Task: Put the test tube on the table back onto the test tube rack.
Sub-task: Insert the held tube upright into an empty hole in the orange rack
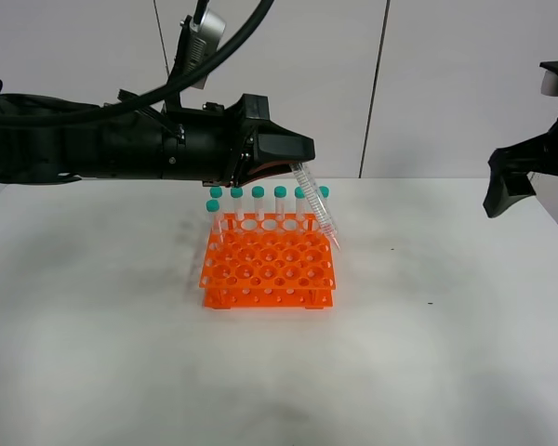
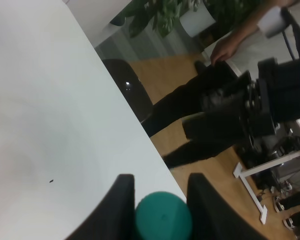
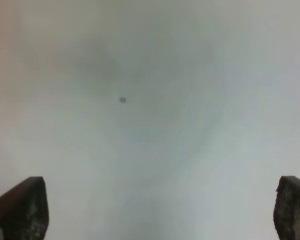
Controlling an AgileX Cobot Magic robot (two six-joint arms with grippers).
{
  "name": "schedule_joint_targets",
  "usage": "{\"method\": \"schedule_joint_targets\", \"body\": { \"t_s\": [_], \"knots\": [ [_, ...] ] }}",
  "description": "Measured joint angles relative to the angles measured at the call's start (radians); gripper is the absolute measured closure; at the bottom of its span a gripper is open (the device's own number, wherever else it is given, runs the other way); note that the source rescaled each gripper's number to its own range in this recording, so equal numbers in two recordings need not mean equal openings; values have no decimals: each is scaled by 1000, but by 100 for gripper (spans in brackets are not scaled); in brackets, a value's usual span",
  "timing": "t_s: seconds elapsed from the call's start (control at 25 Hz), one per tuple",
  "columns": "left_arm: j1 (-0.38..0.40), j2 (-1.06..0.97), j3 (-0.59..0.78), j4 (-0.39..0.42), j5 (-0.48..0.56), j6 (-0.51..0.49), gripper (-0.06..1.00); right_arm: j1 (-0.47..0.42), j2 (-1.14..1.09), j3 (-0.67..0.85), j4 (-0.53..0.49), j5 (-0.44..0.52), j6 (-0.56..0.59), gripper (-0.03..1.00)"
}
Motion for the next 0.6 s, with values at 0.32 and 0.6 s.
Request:
{"method": "schedule_joint_targets", "body": {
  "t_s": [0.32, 0.6],
  "knots": [
    [0, 0, 0, 0, 0, -2, 93, 0, -189, 237, -27, 2, 28, -3],
    [0, 0, 0, 0, 0, -3, 93, 0, -575, 561, -27, -18, 28, -3]
  ]
}}
